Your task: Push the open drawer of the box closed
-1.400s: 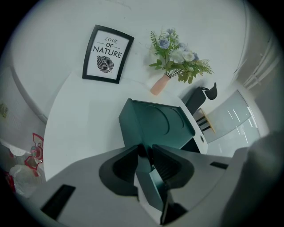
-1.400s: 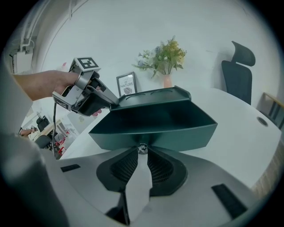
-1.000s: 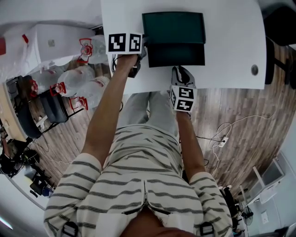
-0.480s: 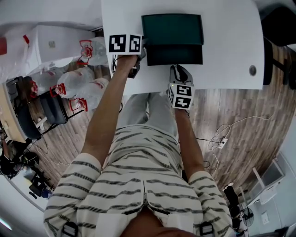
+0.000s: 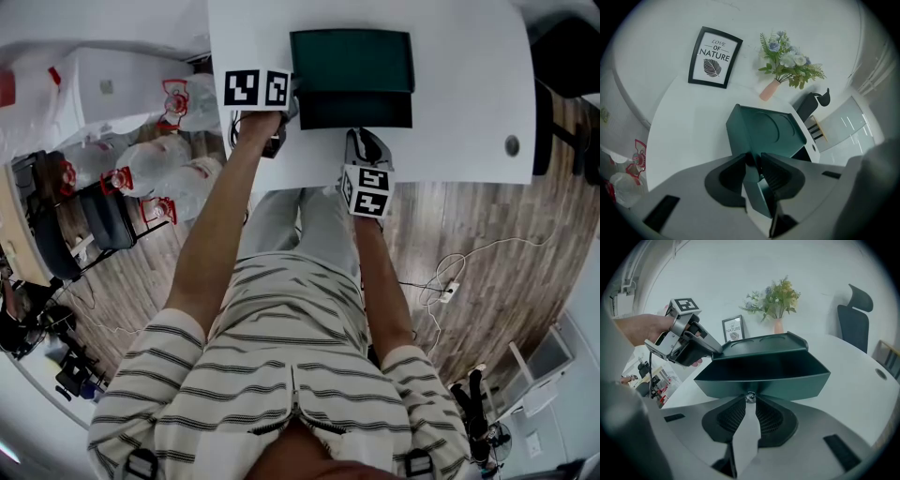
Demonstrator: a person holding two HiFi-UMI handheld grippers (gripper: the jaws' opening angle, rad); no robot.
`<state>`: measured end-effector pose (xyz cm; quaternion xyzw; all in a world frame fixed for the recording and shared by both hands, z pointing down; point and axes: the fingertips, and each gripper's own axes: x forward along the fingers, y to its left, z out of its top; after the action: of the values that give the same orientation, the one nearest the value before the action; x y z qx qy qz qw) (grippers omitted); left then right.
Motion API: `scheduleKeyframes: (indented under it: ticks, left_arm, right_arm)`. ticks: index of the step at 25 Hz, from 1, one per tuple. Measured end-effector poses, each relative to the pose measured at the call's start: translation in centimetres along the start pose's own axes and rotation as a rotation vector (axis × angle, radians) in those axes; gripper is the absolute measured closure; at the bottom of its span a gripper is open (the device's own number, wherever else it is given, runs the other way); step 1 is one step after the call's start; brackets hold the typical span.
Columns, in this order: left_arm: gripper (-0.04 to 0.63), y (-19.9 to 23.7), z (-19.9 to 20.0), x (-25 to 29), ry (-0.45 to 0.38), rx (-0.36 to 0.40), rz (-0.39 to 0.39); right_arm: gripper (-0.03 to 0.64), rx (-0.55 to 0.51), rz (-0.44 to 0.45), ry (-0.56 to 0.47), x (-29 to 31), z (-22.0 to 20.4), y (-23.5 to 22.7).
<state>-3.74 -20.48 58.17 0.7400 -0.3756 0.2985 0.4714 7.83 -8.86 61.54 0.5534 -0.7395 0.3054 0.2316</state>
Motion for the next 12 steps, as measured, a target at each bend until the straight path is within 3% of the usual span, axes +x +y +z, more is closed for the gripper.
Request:
scheduleKeyframes:
  ticks: [12]
  left_arm:
    - [0.489, -0.10, 0.01, -0.01, 0.004, 0.025, 0.017]
  right_arm:
    - [0.539, -0.007, 0.006, 0.002, 0.82, 0.85, -0.32]
